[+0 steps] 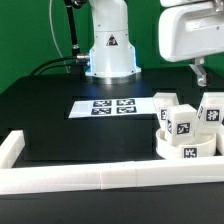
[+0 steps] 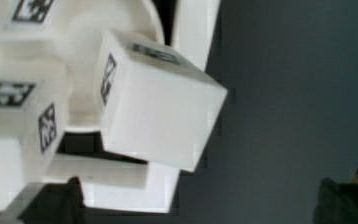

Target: Assemble stool

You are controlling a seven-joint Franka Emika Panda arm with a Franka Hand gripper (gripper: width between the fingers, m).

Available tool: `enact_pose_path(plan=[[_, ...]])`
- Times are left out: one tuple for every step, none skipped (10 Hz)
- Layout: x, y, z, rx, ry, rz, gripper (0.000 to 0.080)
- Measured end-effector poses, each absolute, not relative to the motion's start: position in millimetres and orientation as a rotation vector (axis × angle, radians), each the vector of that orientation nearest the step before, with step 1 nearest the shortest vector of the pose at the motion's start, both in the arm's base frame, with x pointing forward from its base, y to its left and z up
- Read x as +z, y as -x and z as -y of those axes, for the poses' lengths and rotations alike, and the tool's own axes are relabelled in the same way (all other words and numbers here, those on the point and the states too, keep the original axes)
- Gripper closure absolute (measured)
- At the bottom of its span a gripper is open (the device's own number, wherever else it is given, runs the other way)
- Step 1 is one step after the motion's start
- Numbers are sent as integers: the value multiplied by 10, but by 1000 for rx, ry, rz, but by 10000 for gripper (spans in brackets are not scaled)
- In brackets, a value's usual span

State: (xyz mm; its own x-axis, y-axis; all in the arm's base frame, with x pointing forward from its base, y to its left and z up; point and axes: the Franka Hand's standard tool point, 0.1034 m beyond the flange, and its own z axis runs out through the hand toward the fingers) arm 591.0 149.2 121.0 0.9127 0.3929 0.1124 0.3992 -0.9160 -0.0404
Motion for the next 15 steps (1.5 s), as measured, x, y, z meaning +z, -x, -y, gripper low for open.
enact_pose_path(plan=[[1191,-5910,-1520,-156,2979,803,150],[1165,-5920,-1518,-149,2946,929,150],[1160,-5924,-1502,-149,2922,1021,150],[1158,-5927,-1484,-150,2891,1129,150],[1157,-5930,-1474,-150,2864,1208,150],[1145,-5932,-1458,-155,2819,1341,150],[1099,-5925,-1432,-151,2728,1572,150],[1053,-5925,-1412,-140,2662,1712,150],[1004,-5914,-1395,-126,2617,1795,150],[964,-5912,-1381,-120,2564,1891,150],[937,-5903,-1364,-122,2548,1921,150],[913,-5888,-1329,-108,2489,2005,150],[898,-5886,-1297,-100,2479,2024,150],[888,-5878,-1281,-97,2487,2012,150],[870,-5871,-1258,-91,2489,2008,150]])
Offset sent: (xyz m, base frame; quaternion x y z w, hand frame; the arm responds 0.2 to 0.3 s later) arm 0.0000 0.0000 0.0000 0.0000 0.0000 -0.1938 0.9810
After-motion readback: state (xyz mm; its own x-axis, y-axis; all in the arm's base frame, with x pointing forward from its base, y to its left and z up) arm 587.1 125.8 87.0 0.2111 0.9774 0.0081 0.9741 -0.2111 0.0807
